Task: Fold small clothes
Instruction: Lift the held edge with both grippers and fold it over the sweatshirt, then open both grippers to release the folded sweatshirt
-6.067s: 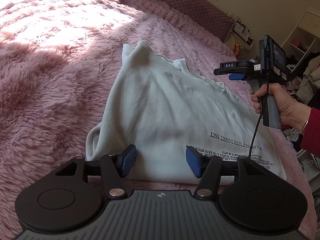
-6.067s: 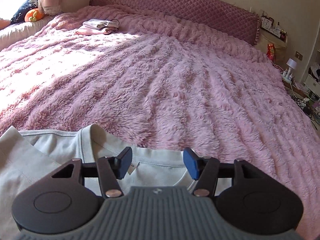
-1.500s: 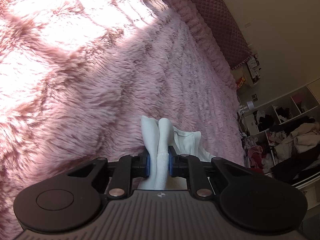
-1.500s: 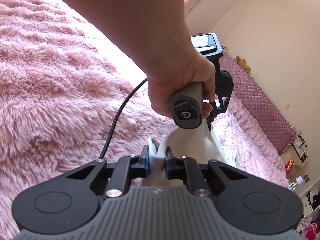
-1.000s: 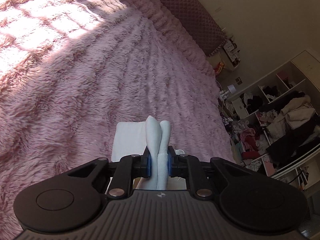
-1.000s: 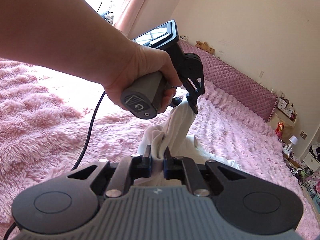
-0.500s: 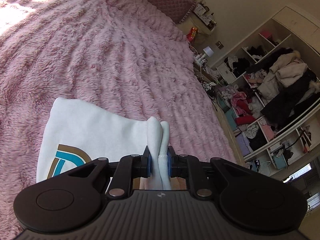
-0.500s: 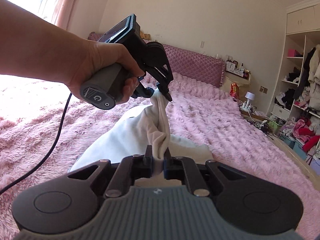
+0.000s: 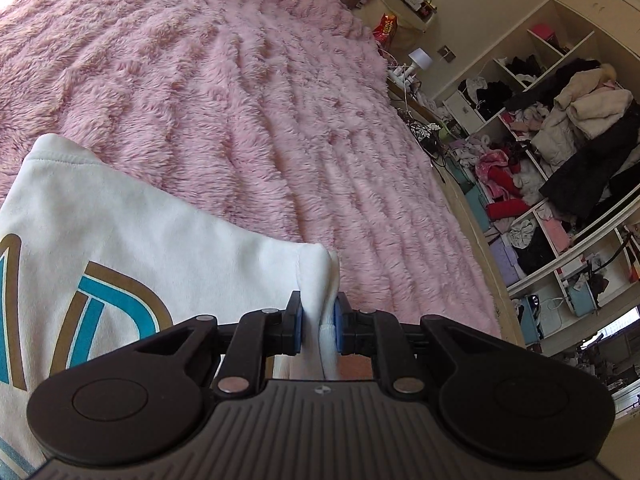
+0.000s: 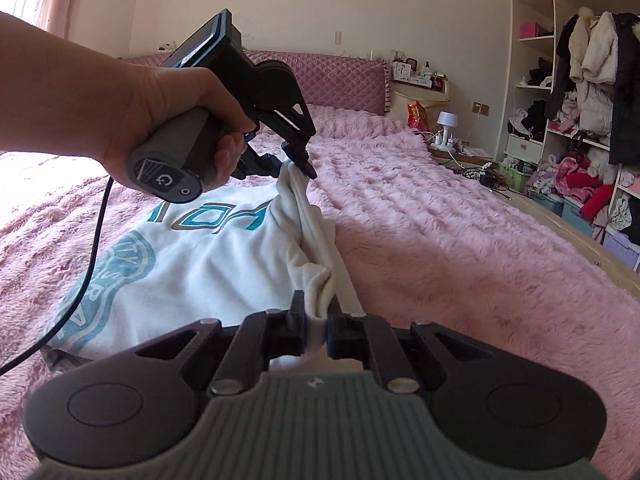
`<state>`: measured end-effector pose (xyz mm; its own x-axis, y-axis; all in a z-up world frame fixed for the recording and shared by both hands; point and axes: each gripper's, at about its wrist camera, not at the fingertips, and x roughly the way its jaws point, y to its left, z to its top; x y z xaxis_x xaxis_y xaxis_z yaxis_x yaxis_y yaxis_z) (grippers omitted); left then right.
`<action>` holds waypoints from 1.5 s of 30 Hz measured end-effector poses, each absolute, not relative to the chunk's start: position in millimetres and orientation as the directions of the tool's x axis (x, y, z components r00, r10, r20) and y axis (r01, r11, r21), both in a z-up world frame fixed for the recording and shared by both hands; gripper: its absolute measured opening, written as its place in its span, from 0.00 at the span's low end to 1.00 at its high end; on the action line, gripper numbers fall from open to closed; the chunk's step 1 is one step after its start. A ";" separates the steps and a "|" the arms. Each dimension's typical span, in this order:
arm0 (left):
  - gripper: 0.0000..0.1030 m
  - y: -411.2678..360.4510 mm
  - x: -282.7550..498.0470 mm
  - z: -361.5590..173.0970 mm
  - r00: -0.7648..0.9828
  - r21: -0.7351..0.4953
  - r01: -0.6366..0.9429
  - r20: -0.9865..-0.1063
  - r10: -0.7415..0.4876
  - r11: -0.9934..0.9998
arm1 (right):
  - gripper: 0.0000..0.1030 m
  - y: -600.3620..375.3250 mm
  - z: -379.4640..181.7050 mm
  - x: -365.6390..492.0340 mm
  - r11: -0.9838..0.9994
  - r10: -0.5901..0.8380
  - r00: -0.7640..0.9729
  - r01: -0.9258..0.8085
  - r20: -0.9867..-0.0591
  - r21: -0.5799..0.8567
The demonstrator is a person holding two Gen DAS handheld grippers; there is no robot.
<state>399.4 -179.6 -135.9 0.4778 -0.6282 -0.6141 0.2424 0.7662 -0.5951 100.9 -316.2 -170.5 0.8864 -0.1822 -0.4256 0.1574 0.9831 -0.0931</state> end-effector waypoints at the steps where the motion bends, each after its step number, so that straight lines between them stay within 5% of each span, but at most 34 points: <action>1: 0.15 -182.9 398.9 -136.0 0.480 -0.590 0.247 -0.615 -0.626 0.769 | 0.03 -316.2 -172.9 99.3 0.982 -0.187 0.885 0.168 -0.426 -0.082; 12: 0.16 -221.9 396.5 -150.2 0.499 -0.483 0.287 -0.662 -0.559 0.827 | 0.04 -340.6 -198.5 108.6 0.976 -0.197 0.869 0.218 -0.454 -0.008; 17: 0.22 -219.3 395.8 -149.3 0.525 -0.517 0.296 -0.615 -0.589 0.803 | 0.28 -346.5 -211.1 109.1 0.972 -0.215 0.867 0.236 -0.449 -0.009; 21: 0.23 -202.9 385.7 -118.0 0.557 -0.484 0.356 -0.577 -0.597 0.800 | 0.30 -353.4 -214.1 111.4 0.974 -0.203 0.872 0.228 -0.445 0.003; 28: 0.33 -125.7 292.7 -81.2 0.603 -0.322 0.479 -0.555 -0.573 0.817 | 0.31 -353.6 -197.5 101.3 0.970 -0.190 0.888 0.235 -0.419 0.059; 32: 0.52 -78.7 228.9 -89.1 0.645 -0.207 0.485 -0.572 -0.507 0.850 | 0.38 -355.0 -186.8 88.5 0.970 -0.151 0.896 0.215 -0.418 0.112; 45: 0.52 -42.8 142.3 -149.1 0.641 -0.114 0.462 -0.643 -0.419 0.880 | 0.41 -341.4 -193.9 75.7 0.960 -0.109 0.874 0.216 -0.474 0.177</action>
<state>142.3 -42.8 -149.1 0.6407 -0.4194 -0.6431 0.4618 0.8797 -0.1136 75.7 -341.4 -193.9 0.8736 -0.1088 -0.4742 0.2157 0.9602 0.1772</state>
